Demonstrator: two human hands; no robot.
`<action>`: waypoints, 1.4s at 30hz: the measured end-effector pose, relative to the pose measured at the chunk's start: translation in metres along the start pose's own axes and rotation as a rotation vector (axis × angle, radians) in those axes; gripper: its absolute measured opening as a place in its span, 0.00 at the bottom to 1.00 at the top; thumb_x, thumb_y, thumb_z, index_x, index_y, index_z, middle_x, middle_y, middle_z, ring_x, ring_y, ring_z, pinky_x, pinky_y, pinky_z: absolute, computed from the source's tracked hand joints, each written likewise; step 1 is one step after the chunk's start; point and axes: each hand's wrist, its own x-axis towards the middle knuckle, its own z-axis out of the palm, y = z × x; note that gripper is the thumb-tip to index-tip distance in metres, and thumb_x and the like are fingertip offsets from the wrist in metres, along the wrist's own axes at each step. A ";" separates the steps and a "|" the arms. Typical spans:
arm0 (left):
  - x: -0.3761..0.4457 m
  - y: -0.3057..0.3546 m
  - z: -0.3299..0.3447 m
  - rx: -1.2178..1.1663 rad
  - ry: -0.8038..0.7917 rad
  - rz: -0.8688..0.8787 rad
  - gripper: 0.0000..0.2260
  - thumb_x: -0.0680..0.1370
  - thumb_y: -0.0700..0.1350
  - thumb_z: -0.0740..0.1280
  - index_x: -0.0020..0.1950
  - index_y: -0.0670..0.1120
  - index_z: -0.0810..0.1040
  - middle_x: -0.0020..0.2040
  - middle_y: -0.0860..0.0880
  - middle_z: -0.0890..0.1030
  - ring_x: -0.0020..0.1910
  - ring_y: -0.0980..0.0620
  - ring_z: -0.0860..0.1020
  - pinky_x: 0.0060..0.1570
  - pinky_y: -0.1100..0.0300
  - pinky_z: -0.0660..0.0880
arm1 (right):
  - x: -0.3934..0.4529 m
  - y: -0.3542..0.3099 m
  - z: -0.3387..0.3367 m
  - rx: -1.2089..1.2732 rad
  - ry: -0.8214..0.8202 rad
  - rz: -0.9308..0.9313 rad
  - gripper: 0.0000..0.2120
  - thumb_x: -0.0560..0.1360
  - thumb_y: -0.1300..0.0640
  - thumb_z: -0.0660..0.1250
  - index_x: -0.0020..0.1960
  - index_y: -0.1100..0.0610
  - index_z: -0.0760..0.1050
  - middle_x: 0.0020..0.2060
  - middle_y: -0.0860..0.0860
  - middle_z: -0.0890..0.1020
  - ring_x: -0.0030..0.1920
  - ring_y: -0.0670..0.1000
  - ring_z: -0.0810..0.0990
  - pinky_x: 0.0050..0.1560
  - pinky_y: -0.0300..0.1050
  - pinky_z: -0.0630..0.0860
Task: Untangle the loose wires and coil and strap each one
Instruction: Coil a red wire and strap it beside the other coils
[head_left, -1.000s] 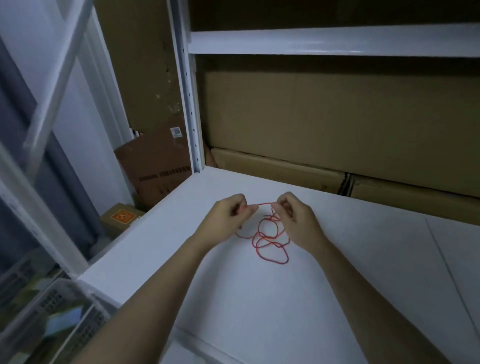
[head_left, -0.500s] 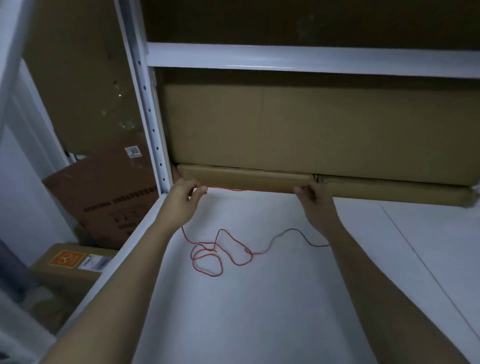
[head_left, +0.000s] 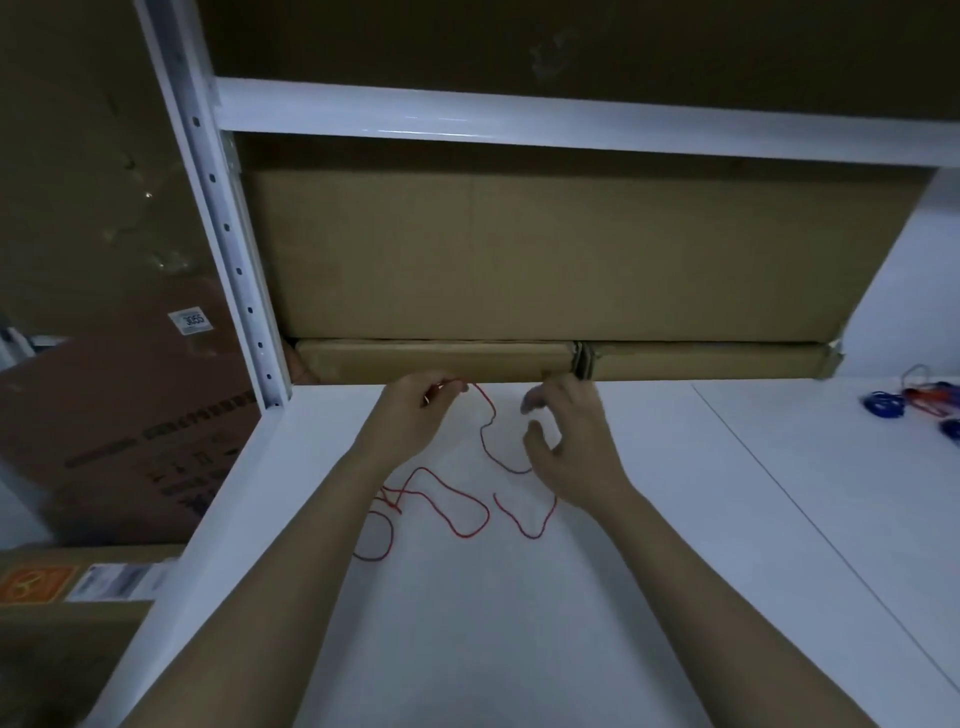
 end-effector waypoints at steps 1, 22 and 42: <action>0.002 -0.001 0.003 0.044 0.006 -0.004 0.09 0.81 0.44 0.62 0.52 0.47 0.82 0.40 0.56 0.80 0.36 0.64 0.74 0.35 0.76 0.65 | -0.006 -0.003 -0.001 0.043 -0.146 -0.014 0.05 0.73 0.57 0.65 0.48 0.56 0.77 0.44 0.48 0.76 0.47 0.46 0.69 0.47 0.39 0.66; -0.020 0.058 0.071 -0.122 -0.497 -0.031 0.08 0.80 0.51 0.63 0.52 0.52 0.81 0.49 0.54 0.82 0.48 0.58 0.79 0.48 0.65 0.74 | -0.006 0.022 -0.059 0.664 0.031 0.428 0.08 0.72 0.65 0.71 0.46 0.52 0.78 0.33 0.48 0.82 0.42 0.45 0.82 0.48 0.36 0.77; 0.010 0.081 0.013 0.063 -0.134 0.157 0.17 0.82 0.51 0.58 0.36 0.49 0.76 0.41 0.57 0.76 0.45 0.59 0.71 0.53 0.60 0.63 | 0.043 0.009 -0.063 0.392 -0.105 0.126 0.12 0.81 0.58 0.59 0.42 0.47 0.75 0.36 0.42 0.77 0.39 0.42 0.74 0.42 0.36 0.68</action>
